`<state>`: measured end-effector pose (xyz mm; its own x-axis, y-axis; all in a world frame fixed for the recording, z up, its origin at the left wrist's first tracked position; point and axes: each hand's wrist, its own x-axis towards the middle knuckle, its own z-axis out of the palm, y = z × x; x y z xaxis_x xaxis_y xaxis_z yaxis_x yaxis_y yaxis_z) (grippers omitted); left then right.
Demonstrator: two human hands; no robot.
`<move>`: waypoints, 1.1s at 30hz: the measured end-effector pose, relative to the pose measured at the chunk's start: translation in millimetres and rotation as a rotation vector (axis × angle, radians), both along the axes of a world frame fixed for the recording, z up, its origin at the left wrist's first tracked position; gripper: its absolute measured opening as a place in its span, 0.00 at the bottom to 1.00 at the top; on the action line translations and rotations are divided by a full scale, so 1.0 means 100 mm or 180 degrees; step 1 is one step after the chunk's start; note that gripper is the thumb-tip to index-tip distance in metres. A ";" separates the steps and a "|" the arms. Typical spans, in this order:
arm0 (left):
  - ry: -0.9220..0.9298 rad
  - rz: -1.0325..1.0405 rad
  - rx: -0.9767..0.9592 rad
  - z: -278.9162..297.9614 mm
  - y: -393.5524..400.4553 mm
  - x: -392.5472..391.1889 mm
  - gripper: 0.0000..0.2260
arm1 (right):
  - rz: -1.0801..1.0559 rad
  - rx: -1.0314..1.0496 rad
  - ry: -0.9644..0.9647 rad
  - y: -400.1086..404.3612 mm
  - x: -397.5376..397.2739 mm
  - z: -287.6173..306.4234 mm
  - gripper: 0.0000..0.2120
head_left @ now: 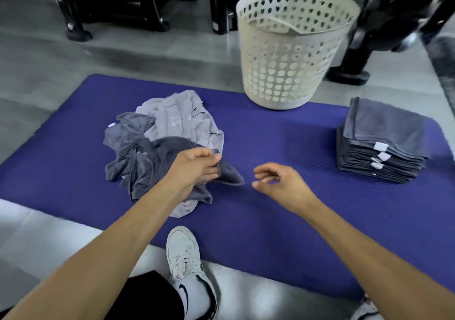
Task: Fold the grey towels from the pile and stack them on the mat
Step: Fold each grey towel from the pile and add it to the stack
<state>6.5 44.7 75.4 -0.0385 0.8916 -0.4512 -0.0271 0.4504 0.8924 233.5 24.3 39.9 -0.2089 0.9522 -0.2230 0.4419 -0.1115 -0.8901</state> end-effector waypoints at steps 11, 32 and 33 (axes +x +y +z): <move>-0.0085 -0.0566 0.0419 1.09 -0.02 1.28 0.05 | -0.0055 0.0459 -0.0204 -0.27 1.12 0.76 0.29; -0.0830 -0.0828 0.0612 1.40 0.25 1.89 0.03 | -0.0446 0.0850 -0.0534 -0.10 1.65 1.37 0.08; -0.0759 -0.0790 0.0585 1.34 0.30 1.83 0.02 | -0.0460 0.0719 -0.0477 -0.07 1.66 1.37 0.09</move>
<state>189.2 74.3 209.5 0.2751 0.9275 -0.2532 -0.1539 0.3024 0.9407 399.6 17.0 176.9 -0.0484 0.9986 -0.0204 0.5642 0.0105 -0.8256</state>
